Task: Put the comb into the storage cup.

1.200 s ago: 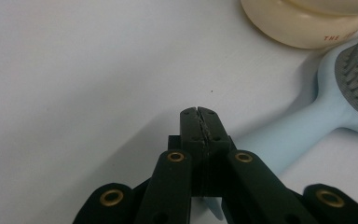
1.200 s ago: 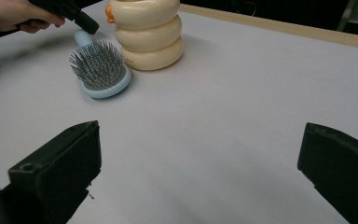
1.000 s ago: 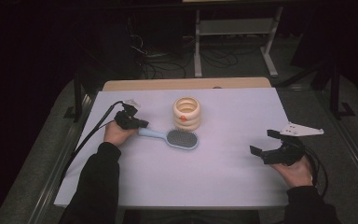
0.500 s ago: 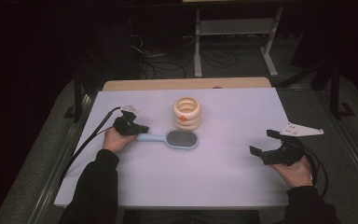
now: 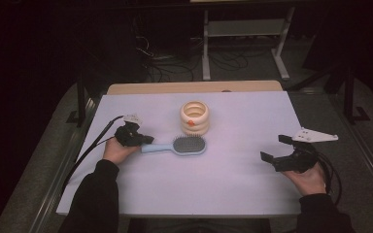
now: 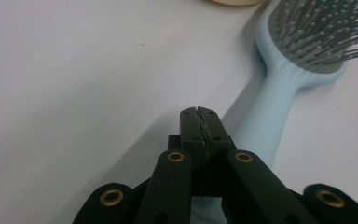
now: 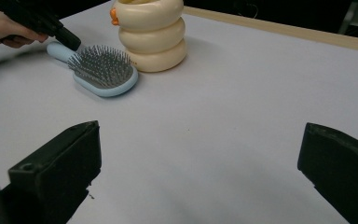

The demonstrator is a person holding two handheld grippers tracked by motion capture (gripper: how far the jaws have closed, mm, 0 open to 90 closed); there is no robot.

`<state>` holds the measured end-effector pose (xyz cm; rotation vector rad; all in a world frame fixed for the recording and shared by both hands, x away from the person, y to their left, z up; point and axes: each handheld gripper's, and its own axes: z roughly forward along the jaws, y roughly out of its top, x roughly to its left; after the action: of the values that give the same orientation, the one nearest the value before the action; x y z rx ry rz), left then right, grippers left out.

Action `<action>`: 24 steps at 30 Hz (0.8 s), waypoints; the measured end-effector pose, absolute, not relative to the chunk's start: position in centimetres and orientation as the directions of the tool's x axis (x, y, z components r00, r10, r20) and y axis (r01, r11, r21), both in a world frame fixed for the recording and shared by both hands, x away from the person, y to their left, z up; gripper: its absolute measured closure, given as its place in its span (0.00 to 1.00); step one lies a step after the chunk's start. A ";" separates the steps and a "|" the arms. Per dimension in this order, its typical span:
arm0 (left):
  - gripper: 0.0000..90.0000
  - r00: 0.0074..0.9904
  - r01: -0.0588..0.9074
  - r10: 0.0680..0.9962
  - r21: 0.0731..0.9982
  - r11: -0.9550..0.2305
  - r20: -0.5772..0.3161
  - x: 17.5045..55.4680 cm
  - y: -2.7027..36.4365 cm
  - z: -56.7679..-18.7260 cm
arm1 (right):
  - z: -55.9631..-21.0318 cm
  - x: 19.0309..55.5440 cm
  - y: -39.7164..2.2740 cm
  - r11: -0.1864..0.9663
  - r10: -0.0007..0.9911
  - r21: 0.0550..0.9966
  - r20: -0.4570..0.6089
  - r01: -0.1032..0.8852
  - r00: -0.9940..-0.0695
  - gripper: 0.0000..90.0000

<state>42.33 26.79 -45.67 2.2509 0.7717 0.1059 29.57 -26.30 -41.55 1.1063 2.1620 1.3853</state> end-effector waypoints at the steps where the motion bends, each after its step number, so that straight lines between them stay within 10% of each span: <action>1: 1.00 0.818 0.497 0.555 0.673 -0.548 -0.152 42.3 26.8 -45.6 | -41.5 29.5 -26.3 0.220 0.762 0.879 0.116 0.424 -0.637 0.00; 24: 1.00 0.850 0.460 0.515 0.633 -0.623 -0.110 39.1 26.6 -45.4 | -41.5 29.5 -26.0 0.228 0.758 0.878 0.112 0.421 -0.643 0.00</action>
<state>39.09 26.59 -45.42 2.3429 0.7050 0.1061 29.49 -26.01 -41.50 1.0940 2.1688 1.3817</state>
